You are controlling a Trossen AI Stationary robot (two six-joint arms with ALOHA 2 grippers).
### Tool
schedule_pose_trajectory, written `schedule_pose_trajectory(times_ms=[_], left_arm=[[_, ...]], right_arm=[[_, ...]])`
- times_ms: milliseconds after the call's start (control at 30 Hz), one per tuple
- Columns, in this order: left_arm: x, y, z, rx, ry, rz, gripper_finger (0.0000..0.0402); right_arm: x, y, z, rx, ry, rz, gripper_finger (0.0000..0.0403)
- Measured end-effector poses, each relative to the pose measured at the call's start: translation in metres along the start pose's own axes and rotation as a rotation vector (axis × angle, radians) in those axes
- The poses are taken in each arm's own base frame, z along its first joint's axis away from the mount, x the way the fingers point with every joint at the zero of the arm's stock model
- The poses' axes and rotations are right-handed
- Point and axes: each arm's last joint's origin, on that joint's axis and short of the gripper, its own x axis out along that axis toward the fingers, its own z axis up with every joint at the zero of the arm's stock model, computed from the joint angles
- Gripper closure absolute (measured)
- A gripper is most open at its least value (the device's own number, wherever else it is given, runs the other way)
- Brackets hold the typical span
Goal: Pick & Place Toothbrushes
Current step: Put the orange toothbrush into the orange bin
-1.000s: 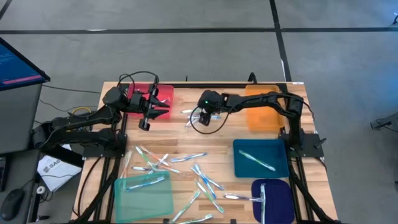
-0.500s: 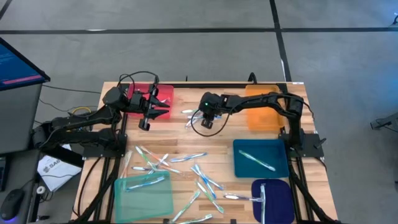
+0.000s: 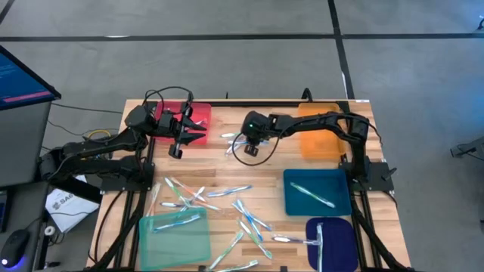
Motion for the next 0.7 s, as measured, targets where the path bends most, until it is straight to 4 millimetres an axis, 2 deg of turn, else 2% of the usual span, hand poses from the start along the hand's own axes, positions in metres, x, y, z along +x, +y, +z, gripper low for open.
schedule_pose_trajectory(times_ms=[367,533,700], left_arm=[[0.000,0.000,0.000,0.001,-0.001,0.000,0.0329],[0.000,0.000,0.001,0.004,-0.005,0.000,0.0329],[0.000,0.000,0.001,0.004,-0.005,0.000,0.0329]], right_arm=[[0.000,-0.002,-0.001,0.005,0.014,-0.007,0.0401],[0.001,-0.009,-0.006,0.125,0.051,-0.031,0.0401],[0.001,-0.016,-0.006,0.170,0.047,-0.062,0.0402]])
